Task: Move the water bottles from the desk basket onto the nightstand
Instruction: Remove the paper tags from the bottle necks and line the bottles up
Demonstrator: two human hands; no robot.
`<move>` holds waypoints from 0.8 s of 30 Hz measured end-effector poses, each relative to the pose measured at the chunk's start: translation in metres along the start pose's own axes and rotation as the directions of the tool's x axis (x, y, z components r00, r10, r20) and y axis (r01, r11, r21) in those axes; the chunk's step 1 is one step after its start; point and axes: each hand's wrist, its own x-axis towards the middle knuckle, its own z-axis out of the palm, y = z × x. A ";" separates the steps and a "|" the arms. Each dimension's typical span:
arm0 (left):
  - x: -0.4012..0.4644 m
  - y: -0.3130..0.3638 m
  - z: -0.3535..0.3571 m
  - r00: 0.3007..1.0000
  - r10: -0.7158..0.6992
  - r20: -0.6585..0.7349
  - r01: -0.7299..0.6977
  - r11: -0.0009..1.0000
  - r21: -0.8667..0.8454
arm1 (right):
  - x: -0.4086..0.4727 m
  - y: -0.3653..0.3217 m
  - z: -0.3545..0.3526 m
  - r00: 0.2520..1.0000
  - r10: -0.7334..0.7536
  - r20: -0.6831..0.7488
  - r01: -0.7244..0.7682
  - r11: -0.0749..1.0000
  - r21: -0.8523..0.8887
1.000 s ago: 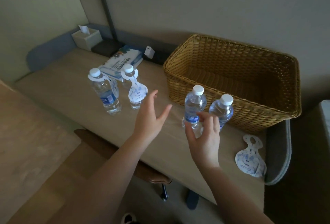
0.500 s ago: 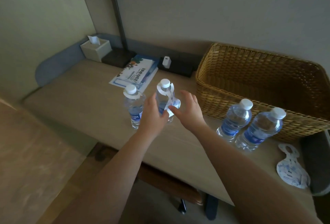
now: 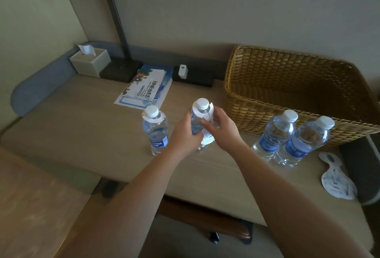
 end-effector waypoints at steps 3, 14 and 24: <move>-0.007 0.002 0.014 0.998 0.040 0.043 -0.040 0.999 0.002 | -0.016 0.006 -0.018 0.999 0.032 -0.021 -0.032 0.999 -0.008; -0.041 0.021 0.073 0.978 0.097 0.184 -0.088 0.995 -0.056 | -0.081 0.042 -0.086 0.992 0.126 -0.027 -0.119 0.978 0.168; -0.056 0.037 0.089 0.964 0.126 0.233 -0.111 0.991 -0.078 | -0.122 0.086 -0.126 0.943 0.332 0.035 -0.314 0.847 0.430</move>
